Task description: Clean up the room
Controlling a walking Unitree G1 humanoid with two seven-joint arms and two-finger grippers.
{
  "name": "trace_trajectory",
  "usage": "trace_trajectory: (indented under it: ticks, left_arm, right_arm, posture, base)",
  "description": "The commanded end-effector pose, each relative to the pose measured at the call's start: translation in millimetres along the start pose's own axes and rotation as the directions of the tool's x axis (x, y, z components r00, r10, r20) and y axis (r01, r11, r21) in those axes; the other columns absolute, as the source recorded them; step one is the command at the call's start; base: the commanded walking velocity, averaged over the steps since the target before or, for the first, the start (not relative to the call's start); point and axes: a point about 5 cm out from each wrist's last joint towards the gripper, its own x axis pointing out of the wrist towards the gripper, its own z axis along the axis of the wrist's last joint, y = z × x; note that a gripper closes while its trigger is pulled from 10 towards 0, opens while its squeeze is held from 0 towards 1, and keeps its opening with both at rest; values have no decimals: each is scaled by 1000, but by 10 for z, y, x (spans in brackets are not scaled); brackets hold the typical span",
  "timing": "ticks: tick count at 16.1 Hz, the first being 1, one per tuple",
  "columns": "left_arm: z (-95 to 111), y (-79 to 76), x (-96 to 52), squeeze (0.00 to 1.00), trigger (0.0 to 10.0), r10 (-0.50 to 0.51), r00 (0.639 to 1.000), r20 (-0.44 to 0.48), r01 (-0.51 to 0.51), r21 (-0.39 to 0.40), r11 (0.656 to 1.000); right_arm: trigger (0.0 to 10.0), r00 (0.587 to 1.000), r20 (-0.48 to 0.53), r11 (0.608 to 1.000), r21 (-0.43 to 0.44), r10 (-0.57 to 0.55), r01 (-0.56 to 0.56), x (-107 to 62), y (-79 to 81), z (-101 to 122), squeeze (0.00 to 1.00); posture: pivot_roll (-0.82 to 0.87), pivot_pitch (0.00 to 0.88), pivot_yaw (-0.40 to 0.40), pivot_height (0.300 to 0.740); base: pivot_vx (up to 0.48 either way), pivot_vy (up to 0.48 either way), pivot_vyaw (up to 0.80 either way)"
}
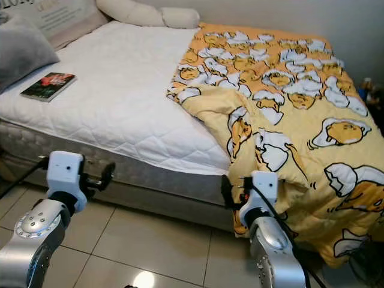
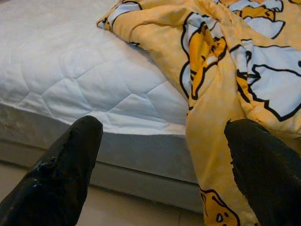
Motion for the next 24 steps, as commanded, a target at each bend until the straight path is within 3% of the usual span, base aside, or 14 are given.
trace_trajectory:
  ticks: [1, 5, 12, 20, 24]
  left_arm:
    - [-8, 4, -8, 0, 10000, 17, 1000, 12, -16, -44, 999]
    - [-22, 39, -65, 0, 10000, 33, 999, 8, -33, -61, 998]
    - [-21, 9, -105, 0, 10000, 10, 1000, 9, -10, -17, 1000]
    - [62, 97, -4, 0, 10000, -1, 1000, 25, 1, 14, 1000]
    - [79, 57, 34, 0, 10000, -20, 999, 30, 19, 13, 1000]
  right_arm:
    - [10000, 1000, -13, 998, -57, -12, 11, 11, -31, 0, 0]
    - [10000, 1000, -23, 999, -53, -9, 8, 32, -33, 18, 0]
    - [10000, 1000, -15, 999, -38, 22, -23, 123, 56, 49, 0]
    - [10000, 1000, -3, 999, -44, 31, -31, 206, 87, 82, 0]
    - [10000, 1000, 2, 999, -34, 29, -29, 255, 91, 104, 0]
  posture:
    - [-103, 0, -2, 740]
    - [-92, 0, -15, 740]
    - [-74, 0, -28, 740]
    - [-92, 0, 6, 740]
    - [-70, 0, -3, 740]
  base:
    - [0, 0, 0]
    - [60, 0, -111]
    - [241, 0, -187]
    - [243, 0, 0]
    - [251, 0, 0]
